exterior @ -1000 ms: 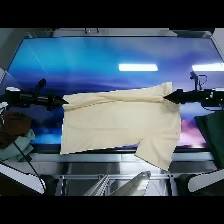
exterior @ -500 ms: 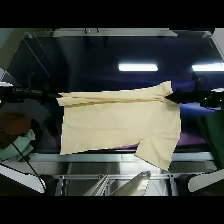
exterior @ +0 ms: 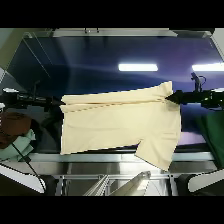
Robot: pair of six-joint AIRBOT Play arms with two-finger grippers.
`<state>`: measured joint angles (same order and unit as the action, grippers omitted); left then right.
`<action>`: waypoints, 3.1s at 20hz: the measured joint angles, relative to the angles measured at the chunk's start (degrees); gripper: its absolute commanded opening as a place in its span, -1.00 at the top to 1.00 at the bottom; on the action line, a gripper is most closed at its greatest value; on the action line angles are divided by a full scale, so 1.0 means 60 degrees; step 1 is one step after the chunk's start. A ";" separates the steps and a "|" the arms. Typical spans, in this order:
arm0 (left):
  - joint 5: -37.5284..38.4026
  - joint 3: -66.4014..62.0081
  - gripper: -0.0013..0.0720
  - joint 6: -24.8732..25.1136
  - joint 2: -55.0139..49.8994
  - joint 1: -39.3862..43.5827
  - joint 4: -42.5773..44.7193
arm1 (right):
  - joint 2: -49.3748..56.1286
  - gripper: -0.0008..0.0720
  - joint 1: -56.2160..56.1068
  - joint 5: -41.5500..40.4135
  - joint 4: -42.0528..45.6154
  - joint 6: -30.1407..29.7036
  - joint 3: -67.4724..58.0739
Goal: Fold the shirts.
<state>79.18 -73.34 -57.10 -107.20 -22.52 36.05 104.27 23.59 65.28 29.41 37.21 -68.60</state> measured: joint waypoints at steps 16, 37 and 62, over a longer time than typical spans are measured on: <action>0.1617 -0.1100 0.34 -0.1370 0.0510 -0.0871 0.0095 | -0.1424 0.47 0.1814 0.1577 0.0492 0.0871 0.0401; -0.1246 0.7544 -0.95 -0.2200 0.7395 -0.1144 0.3253 | -0.6626 0.29 0.0353 -0.0506 -0.1847 0.1446 0.7457; -0.0299 0.5064 0.93 -0.1304 0.3093 0.0801 0.3260 | -0.9213 -0.29 0.2452 0.0867 0.5621 0.8386 0.8393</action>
<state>77.38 -42.96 -64.93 -88.64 -17.72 55.61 48.99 38.30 70.48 63.13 87.53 -18.24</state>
